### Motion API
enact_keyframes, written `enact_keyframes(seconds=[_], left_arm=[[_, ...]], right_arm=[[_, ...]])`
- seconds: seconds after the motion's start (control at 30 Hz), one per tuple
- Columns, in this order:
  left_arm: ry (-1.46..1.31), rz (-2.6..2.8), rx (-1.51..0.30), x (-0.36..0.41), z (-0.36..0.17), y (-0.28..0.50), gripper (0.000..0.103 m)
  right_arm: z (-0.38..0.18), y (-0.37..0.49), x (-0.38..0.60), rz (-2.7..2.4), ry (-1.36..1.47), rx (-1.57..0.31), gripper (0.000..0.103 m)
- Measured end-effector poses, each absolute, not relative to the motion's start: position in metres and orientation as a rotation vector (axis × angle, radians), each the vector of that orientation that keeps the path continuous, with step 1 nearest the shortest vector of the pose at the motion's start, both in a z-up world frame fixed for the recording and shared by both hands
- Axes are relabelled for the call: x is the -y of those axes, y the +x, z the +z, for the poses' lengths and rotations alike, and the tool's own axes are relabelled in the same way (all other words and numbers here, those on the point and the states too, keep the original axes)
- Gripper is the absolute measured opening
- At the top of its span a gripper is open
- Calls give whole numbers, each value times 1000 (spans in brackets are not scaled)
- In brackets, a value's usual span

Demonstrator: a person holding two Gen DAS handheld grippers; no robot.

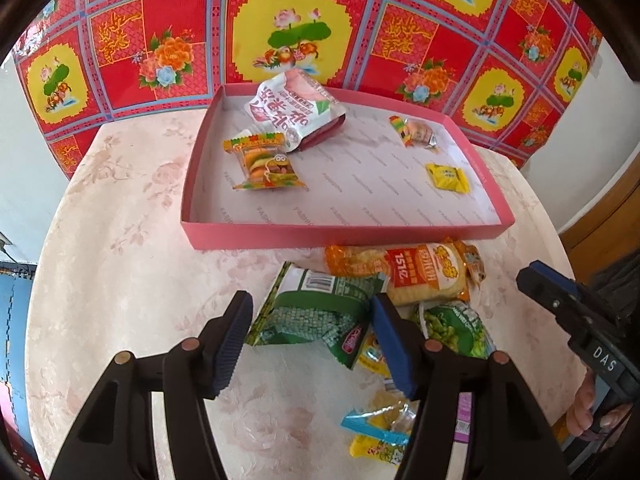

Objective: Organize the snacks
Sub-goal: 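Grasp the green-and-white snack bag with the left tool while the right tool approaches the orange jelly cup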

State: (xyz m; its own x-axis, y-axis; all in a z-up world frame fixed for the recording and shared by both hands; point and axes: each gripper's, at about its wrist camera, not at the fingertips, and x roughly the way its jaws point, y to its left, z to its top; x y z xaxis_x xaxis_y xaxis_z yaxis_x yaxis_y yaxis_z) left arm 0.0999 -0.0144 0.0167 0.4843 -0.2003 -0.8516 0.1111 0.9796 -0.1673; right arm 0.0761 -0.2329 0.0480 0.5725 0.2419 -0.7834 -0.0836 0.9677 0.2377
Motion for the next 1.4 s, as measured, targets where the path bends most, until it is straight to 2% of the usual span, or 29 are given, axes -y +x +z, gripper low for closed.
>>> enact_keyframes(seconds=[0.23, 0.4, 0.7, 1.4], left_arm=[[-114, -193, -1051, 16, 11, 104, 65], [-114, -202, -1032, 16, 12, 102, 54], [-135, -158, -1005, 5, 15, 94, 48], [-137, -85, -987, -14, 19, 87, 50]], right_arm=[[43, 80, 233, 187, 190, -961, 38], [39, 81, 230, 190, 190, -975, 38], [34, 80, 225, 194, 180, -986, 38], [20, 108, 200, 197, 91, -1012, 38]])
